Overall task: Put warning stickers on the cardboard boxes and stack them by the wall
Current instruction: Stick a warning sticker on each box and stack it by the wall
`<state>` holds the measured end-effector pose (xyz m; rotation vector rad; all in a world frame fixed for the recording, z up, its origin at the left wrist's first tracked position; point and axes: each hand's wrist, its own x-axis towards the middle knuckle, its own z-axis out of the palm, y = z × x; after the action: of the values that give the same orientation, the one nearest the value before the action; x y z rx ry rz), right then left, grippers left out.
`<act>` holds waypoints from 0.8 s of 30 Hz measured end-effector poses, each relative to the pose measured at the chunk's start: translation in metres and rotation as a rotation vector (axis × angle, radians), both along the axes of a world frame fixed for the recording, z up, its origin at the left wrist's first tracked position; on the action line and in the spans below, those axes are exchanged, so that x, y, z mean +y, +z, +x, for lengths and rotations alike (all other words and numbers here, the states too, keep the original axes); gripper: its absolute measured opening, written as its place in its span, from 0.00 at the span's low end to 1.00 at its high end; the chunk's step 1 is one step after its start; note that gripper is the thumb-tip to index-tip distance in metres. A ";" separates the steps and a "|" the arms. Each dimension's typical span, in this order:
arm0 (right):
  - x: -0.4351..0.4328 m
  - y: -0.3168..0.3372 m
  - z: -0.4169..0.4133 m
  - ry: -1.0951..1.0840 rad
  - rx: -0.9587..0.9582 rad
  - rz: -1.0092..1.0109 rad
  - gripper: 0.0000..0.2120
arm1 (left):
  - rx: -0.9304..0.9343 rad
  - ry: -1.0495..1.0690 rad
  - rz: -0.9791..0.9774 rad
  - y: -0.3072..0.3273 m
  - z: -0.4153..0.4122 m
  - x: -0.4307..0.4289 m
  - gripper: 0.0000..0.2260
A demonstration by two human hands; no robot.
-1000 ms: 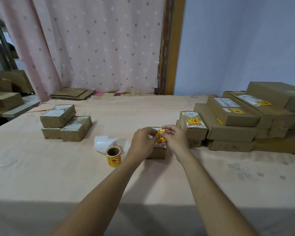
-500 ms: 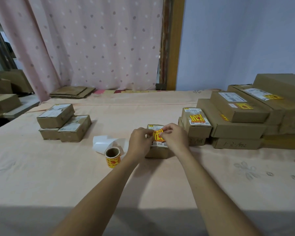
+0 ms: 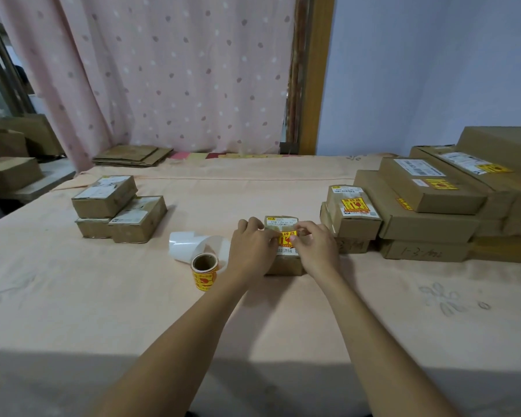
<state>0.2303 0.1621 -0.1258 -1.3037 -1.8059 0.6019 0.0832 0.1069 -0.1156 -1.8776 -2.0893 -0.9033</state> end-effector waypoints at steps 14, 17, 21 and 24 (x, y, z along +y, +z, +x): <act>-0.004 -0.015 -0.003 -0.014 0.053 -0.003 0.10 | 0.074 -0.008 -0.205 0.011 0.010 -0.009 0.16; -0.007 -0.014 -0.001 -0.006 0.045 -0.042 0.13 | -0.115 -0.022 -0.274 0.017 0.013 -0.012 0.15; -0.025 -0.015 0.003 0.030 0.266 -0.138 0.12 | -0.219 0.061 -0.288 0.023 0.022 -0.016 0.13; -0.036 -0.013 0.010 0.008 0.340 -0.100 0.08 | -0.376 0.086 -0.175 0.025 0.023 -0.018 0.15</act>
<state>0.2403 0.1262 -0.1385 -1.1777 -1.5191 0.8721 0.1059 0.0891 -0.0910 -1.7916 -2.5190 -1.1617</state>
